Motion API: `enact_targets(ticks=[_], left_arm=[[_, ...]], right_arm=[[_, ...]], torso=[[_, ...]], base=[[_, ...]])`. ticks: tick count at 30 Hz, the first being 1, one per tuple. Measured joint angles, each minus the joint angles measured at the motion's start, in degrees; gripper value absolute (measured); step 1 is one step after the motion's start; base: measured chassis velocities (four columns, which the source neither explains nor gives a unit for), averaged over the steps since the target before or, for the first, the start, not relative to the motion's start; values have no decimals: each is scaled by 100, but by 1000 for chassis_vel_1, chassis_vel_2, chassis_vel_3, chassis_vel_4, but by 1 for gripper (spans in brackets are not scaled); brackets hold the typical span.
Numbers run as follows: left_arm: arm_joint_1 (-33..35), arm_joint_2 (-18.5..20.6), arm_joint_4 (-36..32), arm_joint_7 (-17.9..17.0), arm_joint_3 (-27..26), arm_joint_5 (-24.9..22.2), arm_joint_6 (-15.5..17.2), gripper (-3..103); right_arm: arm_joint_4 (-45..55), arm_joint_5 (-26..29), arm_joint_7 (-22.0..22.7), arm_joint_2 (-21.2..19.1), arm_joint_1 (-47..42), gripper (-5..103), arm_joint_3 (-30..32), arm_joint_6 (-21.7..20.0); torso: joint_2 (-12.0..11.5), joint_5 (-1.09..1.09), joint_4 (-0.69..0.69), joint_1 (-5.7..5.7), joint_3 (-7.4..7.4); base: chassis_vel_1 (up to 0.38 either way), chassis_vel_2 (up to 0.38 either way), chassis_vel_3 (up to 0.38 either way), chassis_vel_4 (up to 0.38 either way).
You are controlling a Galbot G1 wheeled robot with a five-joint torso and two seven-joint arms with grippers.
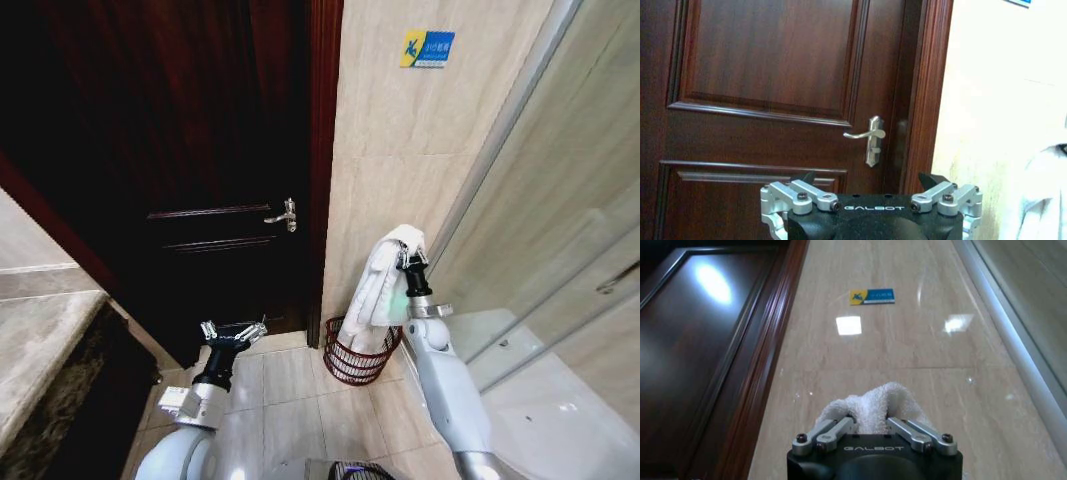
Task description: Discard the used towel into the hamper.
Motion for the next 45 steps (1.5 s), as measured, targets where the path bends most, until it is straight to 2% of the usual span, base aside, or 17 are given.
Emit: enact_targets(ticks=[26,31,35,37,45], left_arm=[[0,0,0,0,0,0,0,100],[0,0,0,0,0,0,0,100],[0,1,0,0,0,0,0,100],[0,-1,0,0,0,0,0,100],[0,0,0,0,0,0,0,100]], right_arm=[[-512,25,-88,67,-119,9,68,256],[-733,-23,-259,118,-153,9,83,516],[-1300,-56,-353,195,-89,9,94,686],[-1816,-56,-544,238,48,9,171,770],[-2674,28,-769,265,284,9,199,795]], torso=[[0,0,0,1,1],[-1,0,0,3,1],[0,0,-1,0,0],[0,2,0,-1,0],[0,0,0,0,0]], base=[[-33,31,28,-27],[-34,48,54,-61],[0,0,0,0],[0,0,0,0],[0,0,0,0]])
